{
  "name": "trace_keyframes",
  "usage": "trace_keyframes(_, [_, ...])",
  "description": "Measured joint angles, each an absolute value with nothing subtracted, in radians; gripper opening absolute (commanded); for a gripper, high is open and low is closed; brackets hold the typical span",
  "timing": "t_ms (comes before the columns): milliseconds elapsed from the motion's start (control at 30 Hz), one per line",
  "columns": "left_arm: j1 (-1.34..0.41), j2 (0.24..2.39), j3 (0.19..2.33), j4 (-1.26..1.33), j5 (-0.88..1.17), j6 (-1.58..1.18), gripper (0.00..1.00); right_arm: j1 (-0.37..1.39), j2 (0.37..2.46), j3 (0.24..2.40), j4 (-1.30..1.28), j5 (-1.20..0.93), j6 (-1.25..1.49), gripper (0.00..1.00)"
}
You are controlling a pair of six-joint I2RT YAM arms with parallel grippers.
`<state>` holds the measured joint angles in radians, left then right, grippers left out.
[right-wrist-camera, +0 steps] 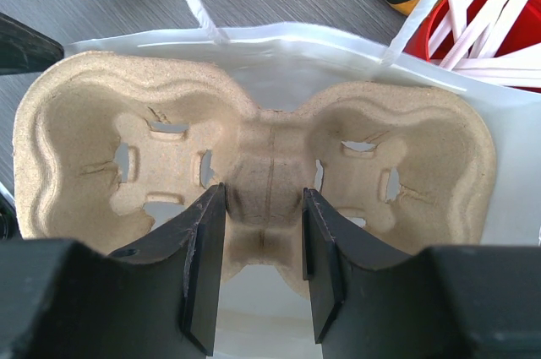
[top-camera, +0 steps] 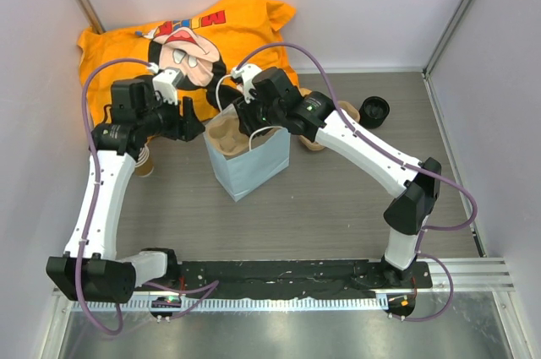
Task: Pack the takeout coffee
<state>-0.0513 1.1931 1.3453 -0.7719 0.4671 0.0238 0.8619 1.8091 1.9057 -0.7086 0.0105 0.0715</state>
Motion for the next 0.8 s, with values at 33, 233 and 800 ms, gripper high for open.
trace_keyframes(33, [-0.049, 1.2, 1.345, -0.769, 0.485, 0.015, 0.58, 0.862, 1.809, 1.906, -0.709, 0.01, 0.071, 0.29])
trace_keyframes(233, [-0.034, 1.227, 1.345, -0.76, 0.564, -0.017, 0.58, 0.862, 1.809, 1.906, -0.712, 0.014, 0.066, 0.29])
trace_keyframes(800, [-0.016, 1.234, 1.345, -0.759, 0.63, -0.045, 0.58, 0.76, 1.809, 1.91, -0.712, -0.184, 0.117, 0.29])
